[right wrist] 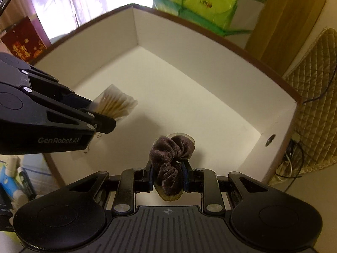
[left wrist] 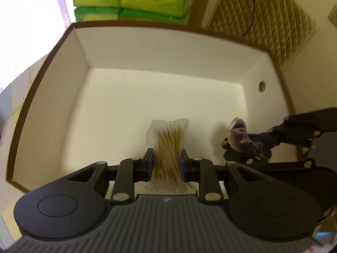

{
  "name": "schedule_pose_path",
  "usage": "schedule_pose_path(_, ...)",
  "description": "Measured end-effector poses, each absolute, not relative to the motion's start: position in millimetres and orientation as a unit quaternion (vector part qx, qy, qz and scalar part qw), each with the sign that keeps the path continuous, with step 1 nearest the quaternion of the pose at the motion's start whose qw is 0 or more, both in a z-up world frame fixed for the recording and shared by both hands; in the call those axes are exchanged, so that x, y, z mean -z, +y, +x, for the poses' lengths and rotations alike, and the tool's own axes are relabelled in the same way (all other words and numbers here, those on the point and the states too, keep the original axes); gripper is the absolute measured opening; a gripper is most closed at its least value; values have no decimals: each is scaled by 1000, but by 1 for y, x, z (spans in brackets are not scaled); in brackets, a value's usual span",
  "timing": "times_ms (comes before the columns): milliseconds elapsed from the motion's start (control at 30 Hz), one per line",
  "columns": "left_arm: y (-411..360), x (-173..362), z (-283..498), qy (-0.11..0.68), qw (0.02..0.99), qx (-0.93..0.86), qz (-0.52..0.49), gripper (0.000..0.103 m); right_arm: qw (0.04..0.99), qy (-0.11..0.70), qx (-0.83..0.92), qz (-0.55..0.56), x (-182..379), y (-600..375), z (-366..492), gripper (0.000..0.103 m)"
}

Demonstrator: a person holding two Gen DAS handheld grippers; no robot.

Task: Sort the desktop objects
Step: 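Carry both items over the brown box and open both tools to drop them, then withdraw both tools from the box back toward the table items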

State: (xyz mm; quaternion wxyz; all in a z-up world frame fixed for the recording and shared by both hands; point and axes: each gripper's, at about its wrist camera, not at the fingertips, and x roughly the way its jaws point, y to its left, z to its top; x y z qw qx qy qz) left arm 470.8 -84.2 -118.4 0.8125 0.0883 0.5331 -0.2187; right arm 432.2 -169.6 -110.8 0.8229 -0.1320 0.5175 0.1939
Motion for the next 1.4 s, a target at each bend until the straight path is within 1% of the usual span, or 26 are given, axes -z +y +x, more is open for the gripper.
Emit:
schedule_pose_path(167,-89,130,478,552,799,215,106,21,822,520,-189,-135,114,-173,434,22)
schedule_pose_path(233,-90,134,478,554,797,215,108,22,823,518,-192,-133,114,-174,434,24)
schedule_pose_path(267,-91,134,480,556,796,214,107,22,825,515,-193,-129,113,-176,434,31)
schedule_pose_path(300,-92,134,480,556,795,215,107,22,829,508,-197,-124,113,-176,435,48)
schedule_pose_path(333,-92,135,479,556,795,215,110,23,832,501,-204,-123,111,-175,434,57)
schedule_pose_path(367,-92,135,478,555,796,213,114,27,833,493,-214,-128,109,-174,431,66)
schedule_pose_path(433,-92,133,477,552,799,208,119,46,840,477,-213,-145,106,-172,426,70)
schedule_pose_path(467,-91,131,475,548,802,207,121,47,842,471,-213,-151,105,-172,424,74)
schedule_pose_path(600,-90,124,470,533,810,195,146,62,847,463,-213,-150,101,-174,421,83)
schedule_pose_path(733,-85,114,466,523,818,188,151,70,852,456,-212,-145,99,-171,425,89)
schedule_pose_path(900,-88,107,464,515,824,179,151,73,860,441,-214,-144,90,-174,417,96)
schedule_pose_path(1000,-89,97,460,504,832,174,152,77,868,427,-215,-134,79,-178,411,101)
schedule_pose_path(1100,-84,84,450,491,843,168,145,81,875,415,-220,-122,66,-184,404,101)
schedule_pose_path(1400,-66,38,407,456,872,144,110,86,891,383,-227,-93,35,-201,379,101)
